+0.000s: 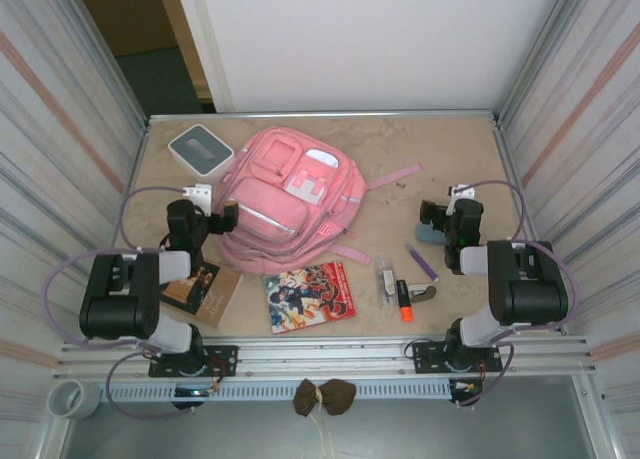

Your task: Pack the student bag

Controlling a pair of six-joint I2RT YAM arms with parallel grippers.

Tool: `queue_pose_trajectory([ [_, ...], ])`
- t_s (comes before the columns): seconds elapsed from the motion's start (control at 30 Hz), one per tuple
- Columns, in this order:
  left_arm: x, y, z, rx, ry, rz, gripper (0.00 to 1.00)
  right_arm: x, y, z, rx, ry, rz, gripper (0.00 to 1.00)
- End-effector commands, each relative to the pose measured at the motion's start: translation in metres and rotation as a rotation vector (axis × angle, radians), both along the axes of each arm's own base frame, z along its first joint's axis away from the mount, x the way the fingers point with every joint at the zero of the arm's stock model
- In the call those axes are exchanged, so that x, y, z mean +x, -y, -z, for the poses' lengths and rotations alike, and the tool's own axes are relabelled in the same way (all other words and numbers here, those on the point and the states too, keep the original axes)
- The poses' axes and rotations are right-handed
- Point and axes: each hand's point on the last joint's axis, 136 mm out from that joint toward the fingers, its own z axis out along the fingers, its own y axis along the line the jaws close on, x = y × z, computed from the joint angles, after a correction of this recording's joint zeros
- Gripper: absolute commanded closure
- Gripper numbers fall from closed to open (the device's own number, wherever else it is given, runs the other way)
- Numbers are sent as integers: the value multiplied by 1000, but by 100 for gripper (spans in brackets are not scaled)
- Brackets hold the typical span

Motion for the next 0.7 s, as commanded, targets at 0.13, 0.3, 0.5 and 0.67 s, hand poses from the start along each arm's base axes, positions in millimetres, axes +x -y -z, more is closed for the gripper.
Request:
queue_pose_trajectory([
  [0.13, -33, -64, -45, -142, -29, -427, 1, -29, 40, -63, 21, 147, 286, 1],
  [0.3, -52, -41, -41, -367, -125, -392, 1, -65, 42, -93, 245, 122, 381, 1],
  [0.5, -68, 39, -13, -577, -355, -185, 1, -48, -70, -86, 479, -112, -22, 1],
  [0.67, -98, 34, 13, -470, -499, -303, 1, -37, -180, -46, 436, -431, -269, 1],
])
